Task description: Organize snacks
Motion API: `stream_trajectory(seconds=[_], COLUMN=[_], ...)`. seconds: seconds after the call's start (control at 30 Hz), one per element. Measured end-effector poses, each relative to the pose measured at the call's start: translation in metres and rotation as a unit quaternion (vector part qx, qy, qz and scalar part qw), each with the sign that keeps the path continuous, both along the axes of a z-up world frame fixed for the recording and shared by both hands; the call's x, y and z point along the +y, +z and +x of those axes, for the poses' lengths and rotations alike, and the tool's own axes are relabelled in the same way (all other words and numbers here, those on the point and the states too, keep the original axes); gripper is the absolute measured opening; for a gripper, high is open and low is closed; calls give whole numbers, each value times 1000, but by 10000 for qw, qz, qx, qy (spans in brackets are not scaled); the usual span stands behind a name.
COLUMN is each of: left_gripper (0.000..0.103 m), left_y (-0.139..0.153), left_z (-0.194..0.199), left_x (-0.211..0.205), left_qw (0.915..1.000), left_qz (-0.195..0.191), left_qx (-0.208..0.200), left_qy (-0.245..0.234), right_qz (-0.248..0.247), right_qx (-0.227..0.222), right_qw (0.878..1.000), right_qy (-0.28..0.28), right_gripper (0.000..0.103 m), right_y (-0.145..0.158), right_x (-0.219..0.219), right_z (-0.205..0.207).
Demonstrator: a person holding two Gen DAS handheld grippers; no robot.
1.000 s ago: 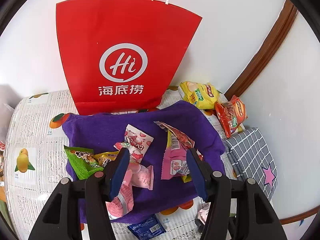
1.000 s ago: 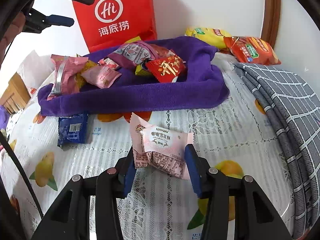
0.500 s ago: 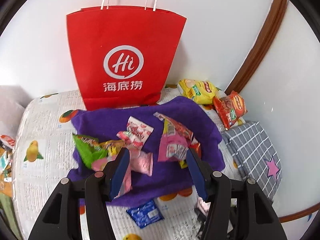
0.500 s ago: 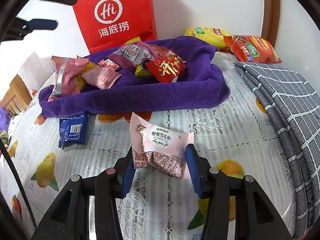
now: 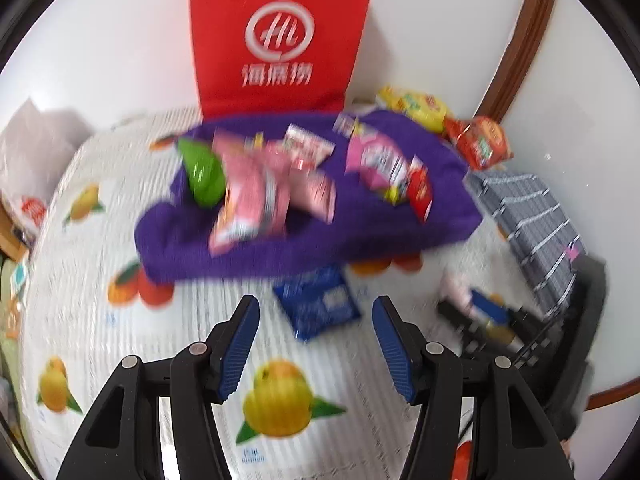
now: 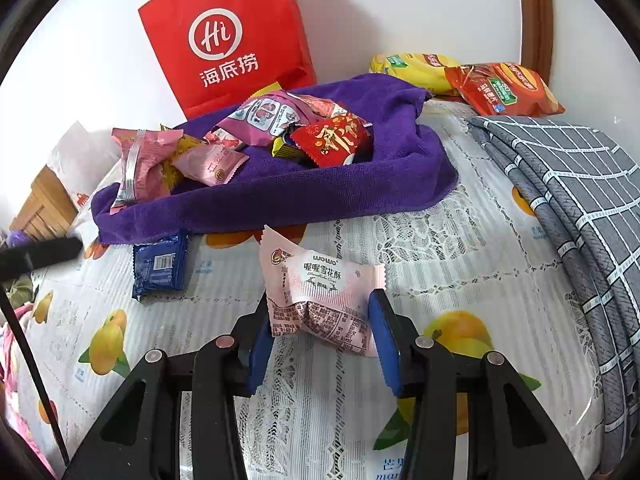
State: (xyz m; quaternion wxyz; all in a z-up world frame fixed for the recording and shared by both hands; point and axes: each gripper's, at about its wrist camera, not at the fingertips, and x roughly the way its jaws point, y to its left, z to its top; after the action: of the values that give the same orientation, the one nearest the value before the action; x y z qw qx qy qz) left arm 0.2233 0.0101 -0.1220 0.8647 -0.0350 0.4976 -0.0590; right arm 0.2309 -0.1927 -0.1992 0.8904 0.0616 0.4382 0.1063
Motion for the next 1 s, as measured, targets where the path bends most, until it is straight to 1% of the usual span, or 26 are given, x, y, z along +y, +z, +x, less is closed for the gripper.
stream_trajectory(seconds=[0.23, 0.37, 0.43, 0.5, 0.57, 0.67, 0.73, 0.83, 0.9, 0.97, 1.0], left_gripper=[57, 57, 62, 62, 66, 66, 66, 70, 73, 74, 74], left_y=[-43, -58, -59, -60, -61, -62, -62, -64, -65, -66, -67], left_z=[-17, -17, -19, -15, -9, 4, 13, 24, 30, 34, 36], left_x=[20, 32, 33, 32, 29, 17, 8, -3, -8, -15, -20], left_qw=[9986, 9956, 9956, 9951, 9945, 9945, 9945, 9949, 9949, 9957, 9963], left_qz=[-192, -528, -637, -729, -781, -764, -764, -652, -589, -423, -249], left_qx=[417, 602, 479, 426, 412, 445, 465, 402, 371, 331, 297], left_qy=[278, 479, 493, 506, 561, 569, 552, 650, 729, 756, 761], right_qz=[55, 70, 83, 116, 163, 207, 78, -106, -101, -28, -3], right_qx=[7, 9, 9, 9, 10, 13, 9, 2, 2, 4, 5], right_qw=[10000, 10000, 10000, 9999, 9999, 9998, 10000, 9999, 9999, 10000, 10000], right_qy=[14, 23, 18, 17, 14, 11, 14, 27, 29, 27, 27], right_gripper=[46, 47, 47, 47, 47, 47, 47, 47, 47, 47, 47], right_y=[0, 0, 0, 0, 0, 0, 0, 1, 1, 0, 0], right_x=[-1, -1, -1, -2, -3, -3, 0, 5, 4, 2, 1], right_z=[0, 1, 1, 1, 1, 1, 1, 1, 1, 1, 1])
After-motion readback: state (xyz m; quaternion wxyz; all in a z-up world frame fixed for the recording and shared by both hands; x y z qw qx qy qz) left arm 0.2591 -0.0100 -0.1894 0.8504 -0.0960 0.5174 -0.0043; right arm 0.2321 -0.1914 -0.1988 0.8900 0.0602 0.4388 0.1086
